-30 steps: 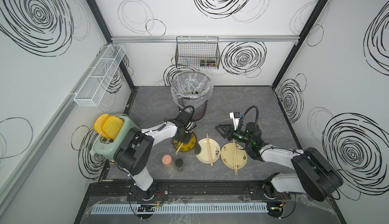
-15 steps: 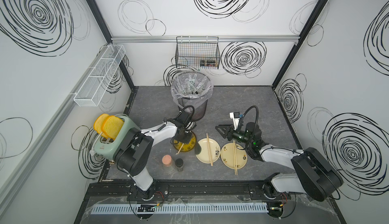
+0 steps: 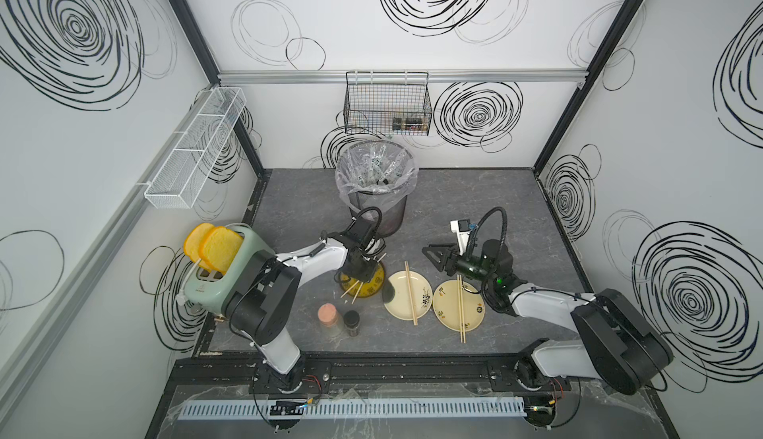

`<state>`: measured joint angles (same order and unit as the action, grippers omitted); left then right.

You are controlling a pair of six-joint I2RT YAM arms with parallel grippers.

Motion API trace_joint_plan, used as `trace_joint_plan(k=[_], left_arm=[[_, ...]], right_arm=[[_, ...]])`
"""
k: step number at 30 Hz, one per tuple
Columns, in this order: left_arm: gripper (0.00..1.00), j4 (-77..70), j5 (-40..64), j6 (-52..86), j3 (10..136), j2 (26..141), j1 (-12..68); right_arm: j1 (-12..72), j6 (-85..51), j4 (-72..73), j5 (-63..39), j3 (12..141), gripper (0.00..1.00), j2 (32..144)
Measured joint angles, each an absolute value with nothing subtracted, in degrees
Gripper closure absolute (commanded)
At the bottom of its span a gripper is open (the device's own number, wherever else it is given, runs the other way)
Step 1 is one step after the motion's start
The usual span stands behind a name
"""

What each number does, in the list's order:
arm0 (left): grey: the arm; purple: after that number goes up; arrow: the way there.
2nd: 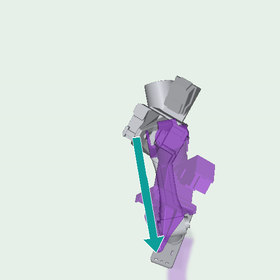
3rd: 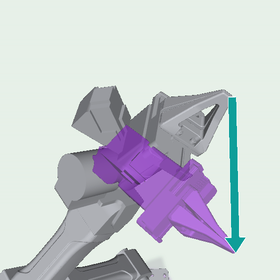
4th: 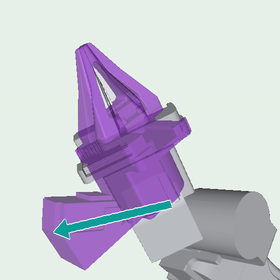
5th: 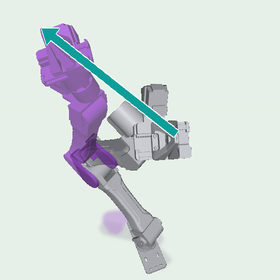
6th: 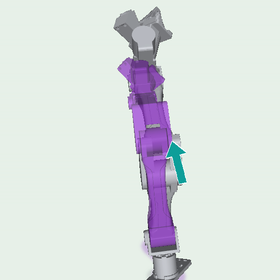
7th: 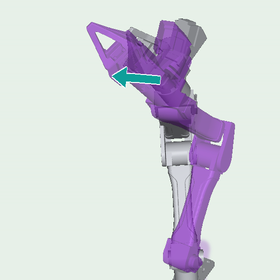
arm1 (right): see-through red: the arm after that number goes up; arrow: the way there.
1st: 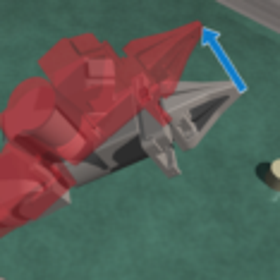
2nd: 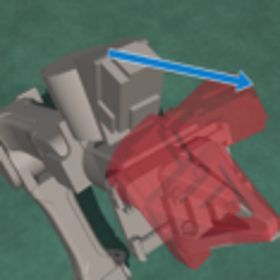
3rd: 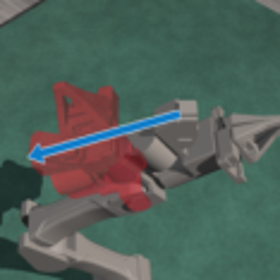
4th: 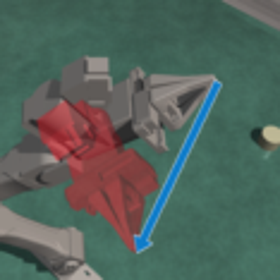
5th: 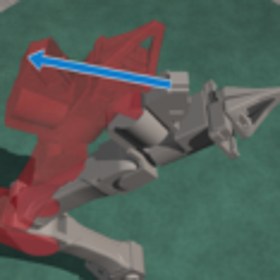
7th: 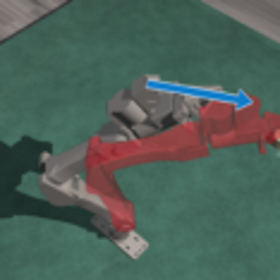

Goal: Remove the packaging of disposable chopsticks
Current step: Adjust the disposable chopsticks at the plate.

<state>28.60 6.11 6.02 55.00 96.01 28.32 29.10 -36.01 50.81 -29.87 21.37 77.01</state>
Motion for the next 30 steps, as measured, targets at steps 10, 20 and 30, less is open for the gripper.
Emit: trace_joint_plan(k=[10,20,30], left_arm=[[0.79,28.5,5.6,6.2,54.5,96.0,28.3],[0.89,28.5,5.2,6.9,54.1,94.8,28.3],[1.0,28.5,7.2,7.1,53.0,93.6,28.3]], right_arm=[[29.1,-36.0,50.6,-29.9,21.4,0.49,77.0],[29.1,-36.0,50.6,-29.9,21.4,0.49,77.0],[29.1,-36.0,50.6,-29.9,21.4,0.49,77.0]])
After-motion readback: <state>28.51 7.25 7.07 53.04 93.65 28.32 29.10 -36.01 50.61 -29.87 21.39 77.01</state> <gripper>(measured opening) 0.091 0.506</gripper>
